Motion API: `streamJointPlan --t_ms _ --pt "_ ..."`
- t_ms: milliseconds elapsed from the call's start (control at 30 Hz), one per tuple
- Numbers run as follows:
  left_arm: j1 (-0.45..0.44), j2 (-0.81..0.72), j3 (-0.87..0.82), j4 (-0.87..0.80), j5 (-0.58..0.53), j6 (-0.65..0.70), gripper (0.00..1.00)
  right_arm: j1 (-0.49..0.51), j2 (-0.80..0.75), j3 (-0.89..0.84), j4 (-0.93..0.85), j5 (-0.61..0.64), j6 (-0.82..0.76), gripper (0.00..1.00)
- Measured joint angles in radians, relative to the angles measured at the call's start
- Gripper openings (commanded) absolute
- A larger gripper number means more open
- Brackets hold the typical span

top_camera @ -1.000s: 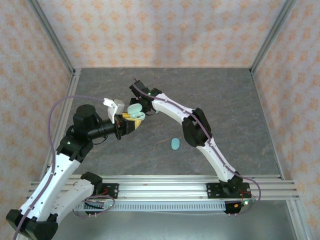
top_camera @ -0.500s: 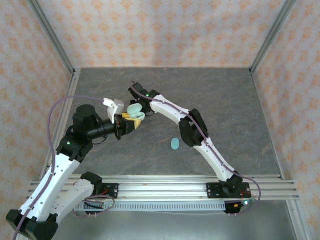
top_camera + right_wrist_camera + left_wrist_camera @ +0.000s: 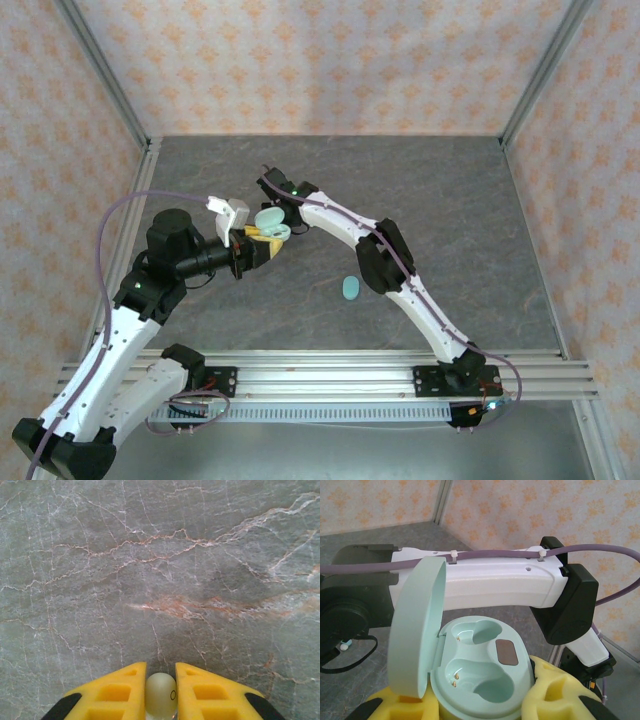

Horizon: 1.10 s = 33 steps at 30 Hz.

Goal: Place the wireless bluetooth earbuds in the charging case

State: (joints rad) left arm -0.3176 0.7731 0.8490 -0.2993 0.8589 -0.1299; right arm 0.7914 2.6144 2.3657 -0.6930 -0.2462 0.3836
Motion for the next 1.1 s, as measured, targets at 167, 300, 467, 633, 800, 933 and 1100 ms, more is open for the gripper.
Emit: streamJointPlan --t_ms 167,300,467,633,800,933,1100 --pt "0.000 0.000 0.000 -0.001 0.000 0.003 0.10 0.000 -0.014 -0.021 0.001 -0.002 0.000 0.16" --pt "0.000 0.000 0.000 -0.001 -0.001 0.008 0.10 -0.002 -0.091 -0.133 -0.020 0.008 0.000 0.15" --pt "0.000 0.000 0.000 -0.002 -0.003 0.018 0.10 -0.022 -0.257 -0.352 -0.047 0.024 -0.003 0.15" --pt "0.000 0.010 0.000 -0.003 -0.004 0.026 0.10 -0.066 -0.444 -0.614 -0.056 0.042 -0.005 0.15" --pt "0.000 0.044 0.000 -0.003 -0.003 0.026 0.10 -0.114 -0.523 -0.784 -0.071 0.050 -0.025 0.15" --pt "0.000 0.074 0.000 -0.003 -0.003 0.026 0.10 -0.134 -0.523 -0.814 -0.083 0.044 -0.049 0.16" --pt "0.000 0.090 0.000 -0.002 -0.003 0.026 0.10 -0.133 -0.523 -0.814 -0.085 0.029 -0.066 0.25"
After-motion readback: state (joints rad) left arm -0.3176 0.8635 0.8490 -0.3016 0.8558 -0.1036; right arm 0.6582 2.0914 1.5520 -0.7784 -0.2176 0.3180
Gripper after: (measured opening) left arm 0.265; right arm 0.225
